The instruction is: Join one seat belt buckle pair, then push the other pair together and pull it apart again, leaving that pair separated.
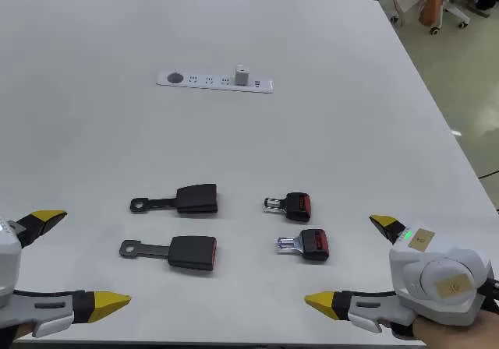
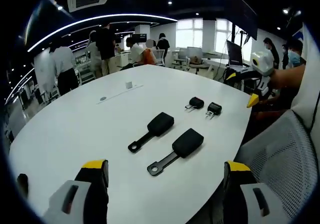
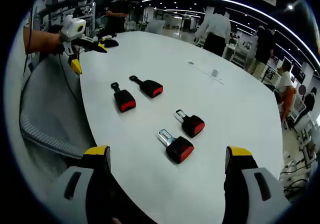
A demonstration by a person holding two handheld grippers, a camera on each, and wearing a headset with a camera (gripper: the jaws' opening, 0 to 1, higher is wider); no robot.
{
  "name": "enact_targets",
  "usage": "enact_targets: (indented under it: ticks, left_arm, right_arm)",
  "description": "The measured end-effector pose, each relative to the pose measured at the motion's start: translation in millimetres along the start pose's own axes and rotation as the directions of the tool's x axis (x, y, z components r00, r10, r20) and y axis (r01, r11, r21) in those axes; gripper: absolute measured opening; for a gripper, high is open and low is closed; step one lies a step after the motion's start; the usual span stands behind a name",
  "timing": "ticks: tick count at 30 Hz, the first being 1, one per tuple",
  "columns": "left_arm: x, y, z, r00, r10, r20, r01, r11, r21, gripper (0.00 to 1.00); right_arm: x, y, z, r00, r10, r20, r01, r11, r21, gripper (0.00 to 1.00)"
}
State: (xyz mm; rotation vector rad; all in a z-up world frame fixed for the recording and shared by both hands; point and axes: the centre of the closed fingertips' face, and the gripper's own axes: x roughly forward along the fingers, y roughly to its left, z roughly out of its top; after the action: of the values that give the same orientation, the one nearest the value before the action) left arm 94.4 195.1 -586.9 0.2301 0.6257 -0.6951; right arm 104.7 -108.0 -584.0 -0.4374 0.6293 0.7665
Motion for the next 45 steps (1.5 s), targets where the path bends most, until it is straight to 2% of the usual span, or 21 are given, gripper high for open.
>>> enact_targets:
  ticks: [18,20,23,31,41,45]
  left_arm:
    - [0.2,-2.3,1.6,0.9999,0.012,-0.001,-0.012,1.000,0.017,0.96]
    - [0.2,-6.2,1.8,1.0000,0.003,-0.009,-0.002,0.999,0.035,0.96]
    - [0.1,-9.8,4.9,1.0000,-0.008,0.004,0.008,0.999,0.041,0.99]
    - [-0.9,-3.3,-3.4,0.9996,0.000,-0.027,0.001,0.999,0.039,0.96]
    - [-0.3,-7.8,-3.4,0.9990,-0.015,-0.042,0.017,0.999,0.040,0.99]
    - [-0.8,-7.5,-8.6,0.9978,-0.017,-0.064,0.018,1.000,0.023,1.00]
  right_arm:
    - [-0.8,-3.0,0.9,0.9998,-0.015,0.009,0.015,1.000,0.002,1.00]
    - [-1.4,-2.5,-0.3,0.9999,-0.013,0.005,0.013,1.000,-0.004,0.98]
    - [-1.9,-1.9,-2.6,0.9999,-0.009,-0.005,0.009,1.000,-0.028,0.96]
    - [-2.9,2.5,-2.3,1.0000,0.004,-0.006,-0.004,1.000,-0.017,0.94]
    - [-3.3,1.9,-3.7,0.9999,0.008,-0.010,-0.008,1.000,-0.023,0.93]
    - [-3.5,1.8,-3.8,0.9999,0.010,-0.012,-0.010,1.000,-0.026,0.92]
